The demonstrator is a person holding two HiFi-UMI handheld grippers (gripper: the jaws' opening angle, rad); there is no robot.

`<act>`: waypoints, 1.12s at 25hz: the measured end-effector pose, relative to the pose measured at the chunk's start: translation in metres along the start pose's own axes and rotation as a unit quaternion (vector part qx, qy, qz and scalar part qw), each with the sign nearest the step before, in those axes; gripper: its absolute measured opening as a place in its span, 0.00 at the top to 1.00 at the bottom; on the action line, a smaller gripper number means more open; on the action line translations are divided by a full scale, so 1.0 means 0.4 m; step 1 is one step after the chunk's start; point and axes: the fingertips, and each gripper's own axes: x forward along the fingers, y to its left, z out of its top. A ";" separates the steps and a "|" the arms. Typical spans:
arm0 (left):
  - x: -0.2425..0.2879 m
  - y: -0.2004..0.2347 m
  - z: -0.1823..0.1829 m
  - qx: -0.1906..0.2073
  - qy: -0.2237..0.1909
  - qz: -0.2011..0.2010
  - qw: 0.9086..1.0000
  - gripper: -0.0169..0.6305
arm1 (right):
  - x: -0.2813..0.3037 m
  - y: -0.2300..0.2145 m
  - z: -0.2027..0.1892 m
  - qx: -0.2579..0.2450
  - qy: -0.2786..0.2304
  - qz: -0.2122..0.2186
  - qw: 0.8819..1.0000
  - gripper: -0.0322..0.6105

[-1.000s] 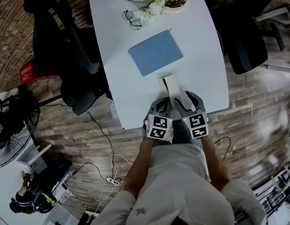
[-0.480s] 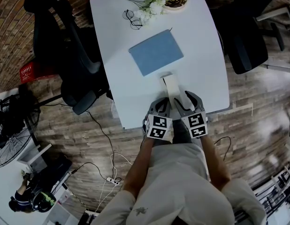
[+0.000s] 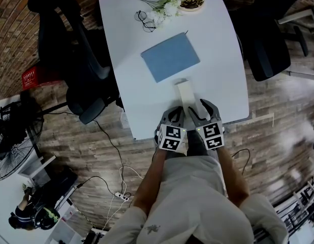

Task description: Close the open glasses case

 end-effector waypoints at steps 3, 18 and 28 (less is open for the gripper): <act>-0.002 0.003 -0.005 -0.001 0.003 0.001 1.000 0.97 | 0.002 0.003 -0.002 -0.003 0.001 -0.004 1.000 0.59; -0.021 0.018 -0.013 0.004 -0.001 -0.001 1.000 0.97 | 0.017 0.012 -0.016 -0.005 0.007 -0.026 1.000 0.59; -0.065 0.038 0.009 0.017 -0.023 -0.002 1.000 0.97 | -0.017 0.029 0.016 0.027 -0.018 -0.038 0.999 0.59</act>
